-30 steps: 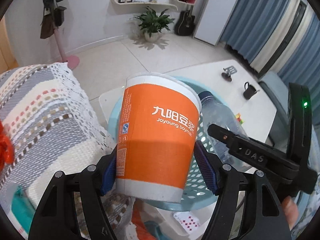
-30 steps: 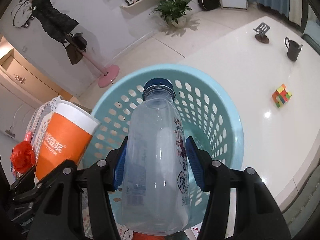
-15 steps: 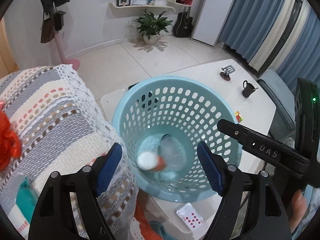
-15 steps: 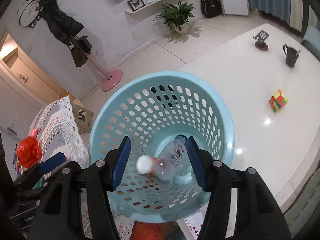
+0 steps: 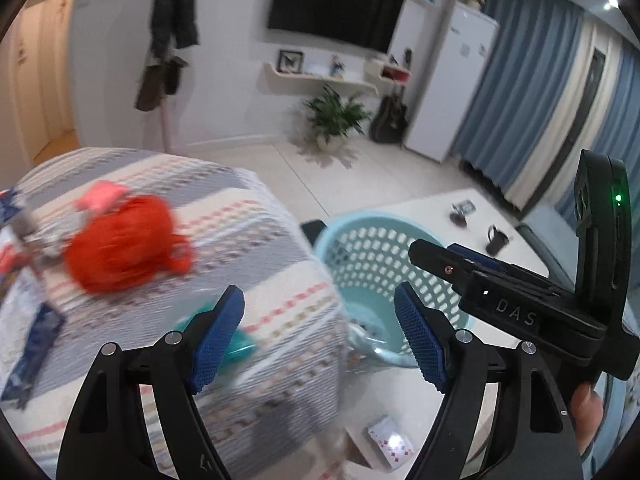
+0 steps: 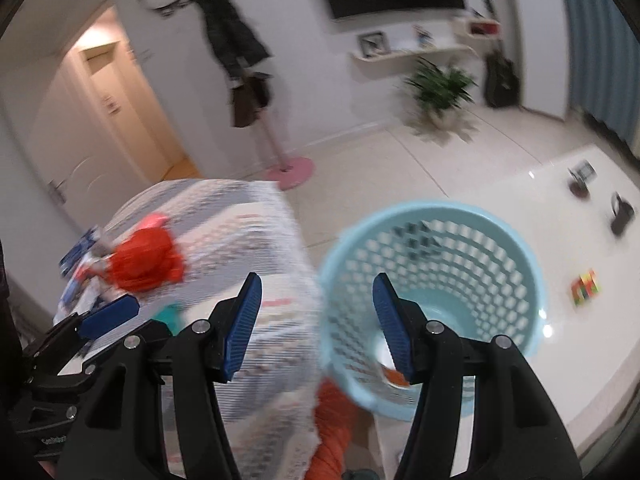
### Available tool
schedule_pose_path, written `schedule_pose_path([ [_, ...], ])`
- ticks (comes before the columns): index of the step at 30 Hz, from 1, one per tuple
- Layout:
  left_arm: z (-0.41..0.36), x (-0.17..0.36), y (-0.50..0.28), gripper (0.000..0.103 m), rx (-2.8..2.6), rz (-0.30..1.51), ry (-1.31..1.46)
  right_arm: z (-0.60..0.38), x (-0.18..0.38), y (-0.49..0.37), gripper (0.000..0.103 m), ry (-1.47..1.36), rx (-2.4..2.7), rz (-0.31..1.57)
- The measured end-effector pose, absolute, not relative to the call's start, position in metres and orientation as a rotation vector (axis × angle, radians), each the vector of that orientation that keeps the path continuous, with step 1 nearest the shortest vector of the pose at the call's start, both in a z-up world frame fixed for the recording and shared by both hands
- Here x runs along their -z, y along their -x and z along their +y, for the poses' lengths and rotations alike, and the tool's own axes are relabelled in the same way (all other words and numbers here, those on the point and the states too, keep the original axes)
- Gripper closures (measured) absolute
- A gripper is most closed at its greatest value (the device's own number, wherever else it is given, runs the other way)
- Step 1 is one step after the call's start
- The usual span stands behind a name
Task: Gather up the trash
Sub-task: 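Open both tools to drop the cup and bottle into the basket, then grasp the pink spray bottle with the left tool while the right tool grasps the teal packet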
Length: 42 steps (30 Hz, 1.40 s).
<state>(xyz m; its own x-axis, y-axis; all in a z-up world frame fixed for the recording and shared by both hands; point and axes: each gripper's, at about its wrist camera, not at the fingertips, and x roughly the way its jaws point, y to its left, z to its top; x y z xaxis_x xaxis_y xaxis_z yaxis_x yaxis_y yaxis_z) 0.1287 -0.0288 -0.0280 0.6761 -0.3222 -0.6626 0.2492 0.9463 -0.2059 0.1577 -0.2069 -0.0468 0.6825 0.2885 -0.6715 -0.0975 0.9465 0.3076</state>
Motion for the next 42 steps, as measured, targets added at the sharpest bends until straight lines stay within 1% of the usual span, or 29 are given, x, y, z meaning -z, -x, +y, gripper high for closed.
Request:
schedule_pose_path([
  [6,0.038,0.004,-0.099,0.027,0.221,0.683,0.149,-0.142,0.028,-0.148,0.049,-0.15,-0.316,0.743],
  [15,0.163,-0.012,-0.065,0.027,0.032,0.616,0.183,-0.085,0.03,-0.144,0.049,-0.067,-0.384,0.734],
  [20,0.222,-0.004,-0.062,0.027,-0.072,0.636,0.165,-0.068,0.043,-0.145,0.048,-0.035,-0.361,0.759],
  [26,0.278,0.028,-0.085,0.028,-0.11,0.749,0.111,-0.055,0.061,-0.143,0.048,-0.016,-0.353,0.777],
  [32,0.297,0.045,-0.105,0.03,-0.067,0.819,0.072,-0.049,0.064,-0.141,0.048,0.022,-0.338,0.775],
  [35,0.298,0.048,-0.116,0.035,-0.031,0.847,0.054,-0.051,0.065,-0.142,0.048,0.022,-0.33,0.781],
  [37,0.297,0.05,-0.124,0.036,-0.008,0.866,0.047,-0.053,0.067,-0.143,0.047,0.019,-0.329,0.788],
  [42,0.287,0.053,-0.14,0.038,0.006,0.895,0.0,-0.054,0.073,-0.146,0.04,0.025,-0.346,0.81],
])
